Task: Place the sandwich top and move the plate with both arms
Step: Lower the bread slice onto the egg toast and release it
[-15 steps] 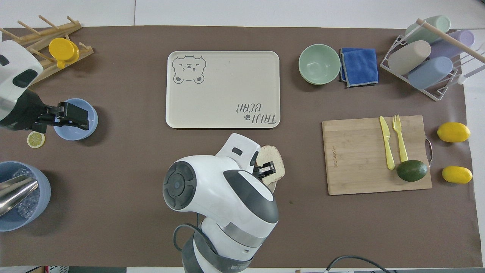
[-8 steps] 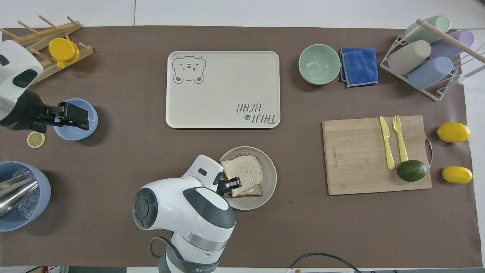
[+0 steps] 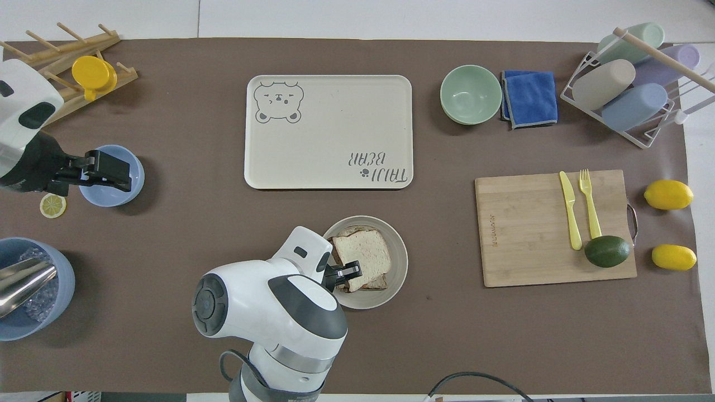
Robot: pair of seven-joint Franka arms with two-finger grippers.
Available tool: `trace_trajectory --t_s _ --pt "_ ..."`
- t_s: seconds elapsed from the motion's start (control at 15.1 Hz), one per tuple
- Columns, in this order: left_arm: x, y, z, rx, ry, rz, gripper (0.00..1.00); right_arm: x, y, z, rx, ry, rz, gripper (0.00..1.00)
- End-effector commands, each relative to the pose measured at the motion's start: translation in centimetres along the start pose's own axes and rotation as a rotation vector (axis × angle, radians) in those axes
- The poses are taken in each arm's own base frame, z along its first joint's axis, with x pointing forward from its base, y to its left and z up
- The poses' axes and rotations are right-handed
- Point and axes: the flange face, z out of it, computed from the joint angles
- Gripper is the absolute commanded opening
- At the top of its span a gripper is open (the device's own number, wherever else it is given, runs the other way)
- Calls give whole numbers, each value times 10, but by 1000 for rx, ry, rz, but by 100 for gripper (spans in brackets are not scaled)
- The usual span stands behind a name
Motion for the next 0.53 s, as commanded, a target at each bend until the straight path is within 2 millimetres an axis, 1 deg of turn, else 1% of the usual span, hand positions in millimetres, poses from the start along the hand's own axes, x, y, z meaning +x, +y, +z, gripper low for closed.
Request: trace_trajectory --t_s 0.0,0.13,0.27,0.4,0.46 --pt "-8 -3 -2 -2 3 -15 100 -1 3 9 38 -4 15 0" --pt "-8 -3 -2 -2 3 -15 100 -3 2 14 42 -3 13 0" --pt "-8 0 -2 -1 2 -11 100 -7 -4 22 76 6 8 0" --pt "-8 -2 -2 -1 2 -14 100 -7 -5 21 98 2 14 0" --pt "-8 -2 -1 -2 -1 -14 100 -4 -4 19 112 -2 24 13"
